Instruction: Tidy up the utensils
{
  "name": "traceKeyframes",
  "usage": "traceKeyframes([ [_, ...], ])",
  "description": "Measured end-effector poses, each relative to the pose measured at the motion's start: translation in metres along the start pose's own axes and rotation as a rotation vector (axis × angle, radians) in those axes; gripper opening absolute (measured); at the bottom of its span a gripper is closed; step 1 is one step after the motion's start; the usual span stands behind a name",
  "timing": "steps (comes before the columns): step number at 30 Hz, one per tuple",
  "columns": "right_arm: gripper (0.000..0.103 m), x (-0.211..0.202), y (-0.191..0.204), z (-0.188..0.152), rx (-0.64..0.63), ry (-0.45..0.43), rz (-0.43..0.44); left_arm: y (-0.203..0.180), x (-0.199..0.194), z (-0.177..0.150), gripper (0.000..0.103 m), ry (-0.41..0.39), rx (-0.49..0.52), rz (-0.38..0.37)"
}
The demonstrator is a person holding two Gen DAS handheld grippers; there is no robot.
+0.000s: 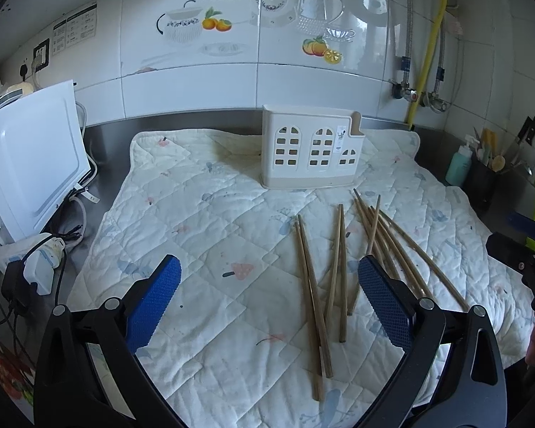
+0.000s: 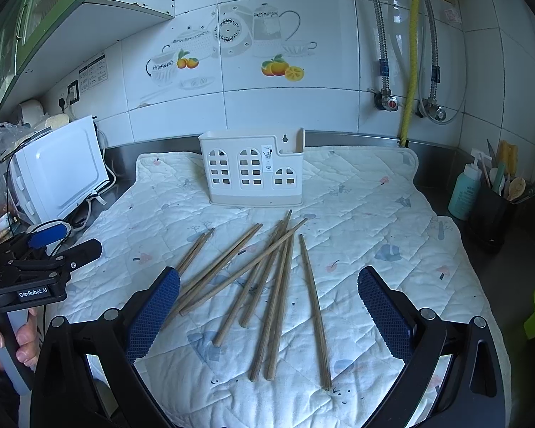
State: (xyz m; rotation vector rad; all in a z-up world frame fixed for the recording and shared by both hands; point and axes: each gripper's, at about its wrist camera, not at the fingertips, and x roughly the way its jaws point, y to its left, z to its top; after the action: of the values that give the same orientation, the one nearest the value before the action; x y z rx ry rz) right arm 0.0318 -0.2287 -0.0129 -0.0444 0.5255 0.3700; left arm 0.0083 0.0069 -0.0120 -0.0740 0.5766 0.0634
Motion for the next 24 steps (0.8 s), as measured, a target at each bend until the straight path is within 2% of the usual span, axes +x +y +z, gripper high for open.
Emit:
traceKeyframes([
  [12, 0.097, 0.005, -0.003, -0.004, 0.01, 0.001, -0.002, 0.004, 0.008, -0.004, 0.097, 0.014, -0.02, -0.003],
  [14, 0.097, 0.006, -0.006, -0.007, 0.013, 0.003, -0.005, 0.006, 0.01, -0.006, 0.094, 0.02, -0.024, -0.008],
  [24, 0.096, 0.013, -0.02, -0.025, 0.028, 0.021, -0.017, 0.003, 0.03, -0.032, 0.064, 0.115, -0.003, -0.104],
])
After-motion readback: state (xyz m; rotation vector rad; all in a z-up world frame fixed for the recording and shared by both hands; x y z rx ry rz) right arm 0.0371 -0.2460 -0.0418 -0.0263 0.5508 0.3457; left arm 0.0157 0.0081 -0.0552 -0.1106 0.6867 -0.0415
